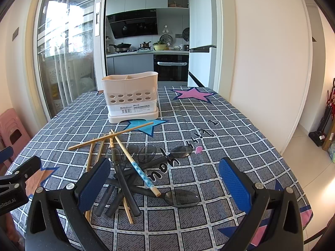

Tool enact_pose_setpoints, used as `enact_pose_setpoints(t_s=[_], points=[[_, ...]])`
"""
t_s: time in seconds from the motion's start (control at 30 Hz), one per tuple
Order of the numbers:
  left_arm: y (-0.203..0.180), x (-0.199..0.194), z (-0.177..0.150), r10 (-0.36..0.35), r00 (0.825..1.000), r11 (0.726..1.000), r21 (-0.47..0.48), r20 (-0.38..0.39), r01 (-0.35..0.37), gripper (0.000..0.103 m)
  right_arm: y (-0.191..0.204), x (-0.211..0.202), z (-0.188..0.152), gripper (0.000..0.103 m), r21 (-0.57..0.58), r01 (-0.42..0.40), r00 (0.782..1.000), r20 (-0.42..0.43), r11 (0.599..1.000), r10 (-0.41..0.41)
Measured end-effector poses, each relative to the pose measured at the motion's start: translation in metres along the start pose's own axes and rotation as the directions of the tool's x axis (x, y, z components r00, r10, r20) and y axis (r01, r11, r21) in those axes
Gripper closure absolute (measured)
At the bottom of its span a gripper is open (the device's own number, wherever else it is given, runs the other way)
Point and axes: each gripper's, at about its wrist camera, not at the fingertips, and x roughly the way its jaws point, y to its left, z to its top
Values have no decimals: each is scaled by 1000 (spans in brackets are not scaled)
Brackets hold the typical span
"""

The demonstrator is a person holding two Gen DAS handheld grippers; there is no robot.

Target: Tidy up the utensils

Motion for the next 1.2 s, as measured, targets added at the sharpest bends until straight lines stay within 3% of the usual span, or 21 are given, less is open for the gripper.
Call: enact_pose_setpoints(t_s=[0.37, 0.57, 0.73, 0.83, 0.93, 1.03, 1.2], points=[[0, 1, -1, 1, 1000, 1000, 1, -14, -1, 0, 0, 1, -1, 0, 2, 1, 1000, -6, 1000, -1], [4, 13, 0, 10, 997, 1000, -18, -81, -12, 0, -3, 6, -1, 0, 13, -3, 999, -36, 1000, 3], [10, 39, 6, -24, 977, 999, -52, -210, 13, 0, -13, 18, 5, 0, 43, 5, 995, -101, 999, -1], [8, 58, 12, -58, 952, 998, -46, -300, 46, 0, -23, 27, 12, 0, 68, 11, 989, -150, 998, -1], [2, 74, 18, -91, 924, 996, -42, -371, 81, 0, -31, 38, 19, 0, 94, 5, 978, -209, 996, 15], [-4, 86, 21, -65, 911, 998, -23, -407, 61, 0, -40, 53, 25, 0, 163, -16, 959, -277, 987, 61], [-10, 100, 31, -76, 898, 995, 26, -433, 97, 0, -56, 84, 33, 0, 329, -23, 901, -403, 944, 163]])
